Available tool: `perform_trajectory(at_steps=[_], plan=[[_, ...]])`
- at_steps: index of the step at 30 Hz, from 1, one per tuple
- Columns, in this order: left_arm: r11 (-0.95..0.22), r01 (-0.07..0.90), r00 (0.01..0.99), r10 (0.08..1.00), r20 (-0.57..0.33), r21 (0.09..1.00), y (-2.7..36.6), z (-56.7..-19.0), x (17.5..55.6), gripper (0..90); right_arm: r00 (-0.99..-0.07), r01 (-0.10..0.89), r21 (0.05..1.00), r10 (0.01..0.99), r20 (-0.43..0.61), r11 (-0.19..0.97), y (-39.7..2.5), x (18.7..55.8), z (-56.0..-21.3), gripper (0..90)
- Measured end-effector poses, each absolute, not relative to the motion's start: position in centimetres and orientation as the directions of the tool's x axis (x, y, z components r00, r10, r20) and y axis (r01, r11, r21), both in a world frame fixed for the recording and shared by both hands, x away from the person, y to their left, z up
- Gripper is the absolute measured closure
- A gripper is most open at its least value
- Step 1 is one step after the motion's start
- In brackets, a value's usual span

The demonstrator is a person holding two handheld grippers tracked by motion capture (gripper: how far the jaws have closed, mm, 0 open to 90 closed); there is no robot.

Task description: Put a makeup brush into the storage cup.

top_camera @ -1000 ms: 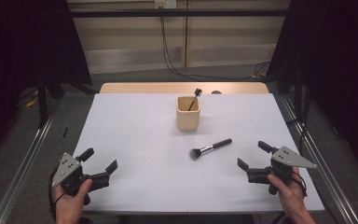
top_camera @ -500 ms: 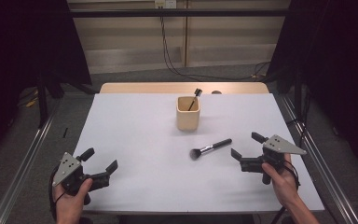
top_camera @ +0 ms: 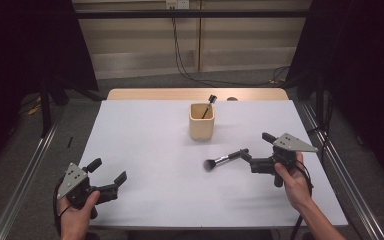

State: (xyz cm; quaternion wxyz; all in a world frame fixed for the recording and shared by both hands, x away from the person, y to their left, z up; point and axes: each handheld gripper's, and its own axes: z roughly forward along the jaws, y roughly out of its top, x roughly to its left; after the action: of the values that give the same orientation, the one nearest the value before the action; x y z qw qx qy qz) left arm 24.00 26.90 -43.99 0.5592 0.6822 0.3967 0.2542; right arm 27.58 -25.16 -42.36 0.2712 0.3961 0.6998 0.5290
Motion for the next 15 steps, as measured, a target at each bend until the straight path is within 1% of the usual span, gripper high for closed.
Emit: perform_trajectory(at_steps=[5, 7, 9, 15], plan=[[-0.059, 0.265, 0.561, 0.821, -0.105, 0.962, 26.9, -44.0, 24.1, 2.8, -0.559, 0.285, 0.946, 0.829, 0.033, 0.154, -24.8, 28.8, -42.1, 0.0], [-0.063, 0.260, 0.561, 0.822, -0.097, 0.963, 26.9, -44.0, 24.1, 2.8, -0.557, 0.291, 0.946, 0.830, 0.046, 0.143, -24.5, 29.2, -41.9, 0.0], [-0.061, 0.261, 0.559, 0.823, -0.100, 0.963, 26.8, -44.0, 24.1, 2.8, -0.573, 0.302, 0.939, 0.818, 0.041, 0.165, -24.4, 29.6, -41.7, 0.0], [-0.066, 0.257, 0.561, 0.823, -0.093, 0.964, 26.9, -44.0, 24.1, 2.8, -0.574, 0.296, 0.940, 0.818, 0.034, 0.168, -24.1, 30.9, -40.9, 0.0]])
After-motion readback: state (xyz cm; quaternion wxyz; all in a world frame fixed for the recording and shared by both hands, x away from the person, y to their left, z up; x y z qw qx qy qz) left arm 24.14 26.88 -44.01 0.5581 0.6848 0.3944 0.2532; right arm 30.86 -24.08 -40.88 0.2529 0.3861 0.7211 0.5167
